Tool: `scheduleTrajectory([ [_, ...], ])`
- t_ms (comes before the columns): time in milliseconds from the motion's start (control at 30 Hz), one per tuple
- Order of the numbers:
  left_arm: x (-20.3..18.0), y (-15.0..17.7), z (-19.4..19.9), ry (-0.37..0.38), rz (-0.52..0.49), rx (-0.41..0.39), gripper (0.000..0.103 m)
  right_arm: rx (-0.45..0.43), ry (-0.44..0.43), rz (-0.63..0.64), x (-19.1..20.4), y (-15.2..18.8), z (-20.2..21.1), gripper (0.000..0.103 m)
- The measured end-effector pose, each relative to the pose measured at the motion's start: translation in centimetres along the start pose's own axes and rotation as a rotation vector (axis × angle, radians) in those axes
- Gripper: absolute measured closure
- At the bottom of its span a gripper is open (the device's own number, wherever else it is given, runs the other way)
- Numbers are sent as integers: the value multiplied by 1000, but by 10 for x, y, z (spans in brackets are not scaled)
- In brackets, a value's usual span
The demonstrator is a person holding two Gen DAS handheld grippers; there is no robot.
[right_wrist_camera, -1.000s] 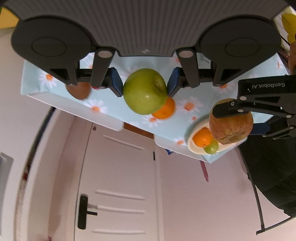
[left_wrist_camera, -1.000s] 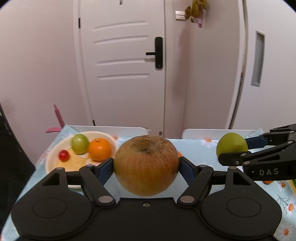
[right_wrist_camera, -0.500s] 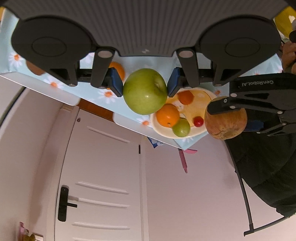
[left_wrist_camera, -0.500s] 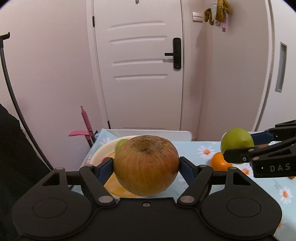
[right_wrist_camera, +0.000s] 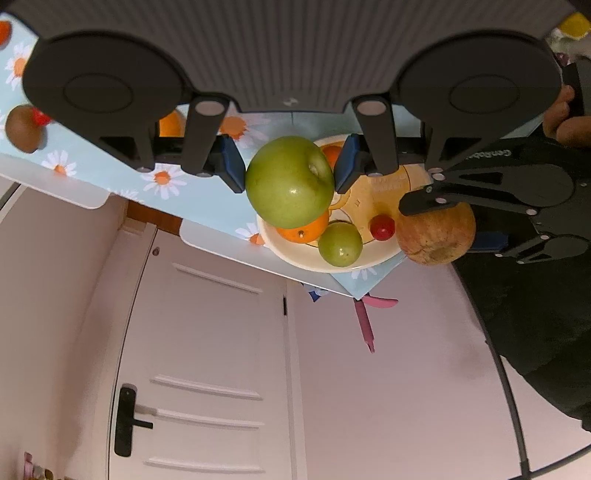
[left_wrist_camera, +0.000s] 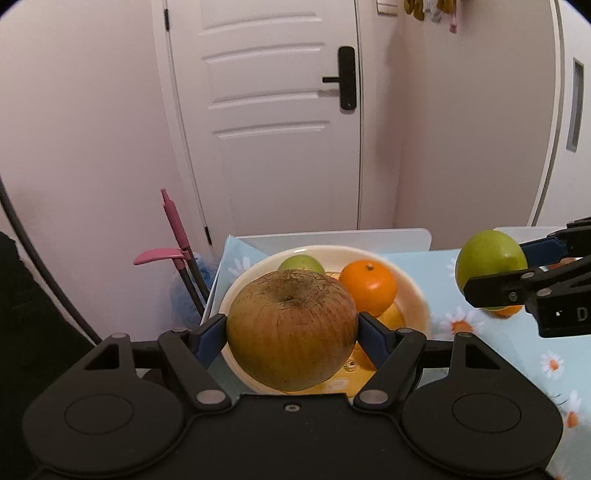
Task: Organize fruits
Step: 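Carry the yellow apple with the left tool to the bowl while the right tool carries the green apple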
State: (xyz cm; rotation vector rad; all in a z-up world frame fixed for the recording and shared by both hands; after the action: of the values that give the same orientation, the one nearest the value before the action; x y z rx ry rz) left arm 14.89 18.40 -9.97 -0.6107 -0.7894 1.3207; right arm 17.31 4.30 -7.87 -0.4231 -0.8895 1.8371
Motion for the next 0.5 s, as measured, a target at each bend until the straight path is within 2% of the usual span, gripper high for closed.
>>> scheduleTrajectory([
  [267,4,7,-39,65,-61,30,24,28,48,-38,2,3,-21,36],
  [500,-1,8,-59,91,-99,45,24,45,86,-54,-6,2,-29,36],
])
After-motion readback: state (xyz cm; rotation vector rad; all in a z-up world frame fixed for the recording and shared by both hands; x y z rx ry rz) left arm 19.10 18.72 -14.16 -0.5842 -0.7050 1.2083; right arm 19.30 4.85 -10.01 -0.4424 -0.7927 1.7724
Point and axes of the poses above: each gripper's, at about its wrist camera, not at the fingertips, and z roughly against the way its jaws point, x to its left, y to its underside, the point moved 6 cm from there along -z, roughly the way its jaws point, and after that the axes turned 6 degrees about -z, right-handed, at the moved point
